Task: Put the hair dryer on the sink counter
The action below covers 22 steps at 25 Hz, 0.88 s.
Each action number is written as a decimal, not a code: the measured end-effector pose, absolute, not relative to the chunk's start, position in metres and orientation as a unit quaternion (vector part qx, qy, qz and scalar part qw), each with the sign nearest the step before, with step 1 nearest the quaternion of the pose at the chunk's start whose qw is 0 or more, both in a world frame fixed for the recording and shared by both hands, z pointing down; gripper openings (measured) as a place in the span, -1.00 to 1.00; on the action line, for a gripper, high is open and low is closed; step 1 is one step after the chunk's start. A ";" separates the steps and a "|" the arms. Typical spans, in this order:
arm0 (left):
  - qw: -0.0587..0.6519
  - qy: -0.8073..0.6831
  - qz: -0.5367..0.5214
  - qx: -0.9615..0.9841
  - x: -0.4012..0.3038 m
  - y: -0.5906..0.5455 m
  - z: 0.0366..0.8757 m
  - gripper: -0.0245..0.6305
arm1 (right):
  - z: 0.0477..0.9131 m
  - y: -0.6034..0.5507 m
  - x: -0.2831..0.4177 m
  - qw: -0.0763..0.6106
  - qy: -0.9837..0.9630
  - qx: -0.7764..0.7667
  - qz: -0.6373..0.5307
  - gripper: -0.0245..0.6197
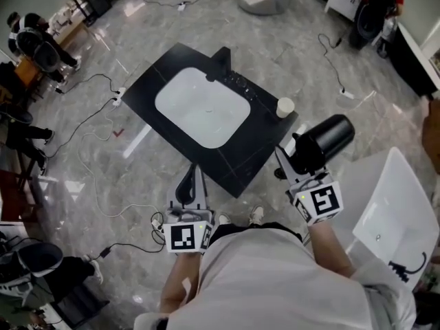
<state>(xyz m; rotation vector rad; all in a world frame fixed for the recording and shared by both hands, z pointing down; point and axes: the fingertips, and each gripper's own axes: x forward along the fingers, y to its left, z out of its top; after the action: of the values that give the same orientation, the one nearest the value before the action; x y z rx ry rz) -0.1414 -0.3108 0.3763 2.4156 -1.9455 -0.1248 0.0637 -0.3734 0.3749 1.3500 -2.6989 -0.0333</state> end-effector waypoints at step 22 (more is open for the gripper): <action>0.037 -0.635 -0.035 0.771 -0.156 -0.326 0.386 -0.92 | 0.486 -0.421 0.036 0.154 -0.889 0.426 0.061 -0.29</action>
<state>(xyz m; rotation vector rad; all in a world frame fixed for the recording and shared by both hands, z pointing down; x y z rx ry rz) -0.1558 -0.3259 0.3863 2.3659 -1.9487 -0.1083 0.0358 -0.4205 0.4856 1.2222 -2.5480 0.1754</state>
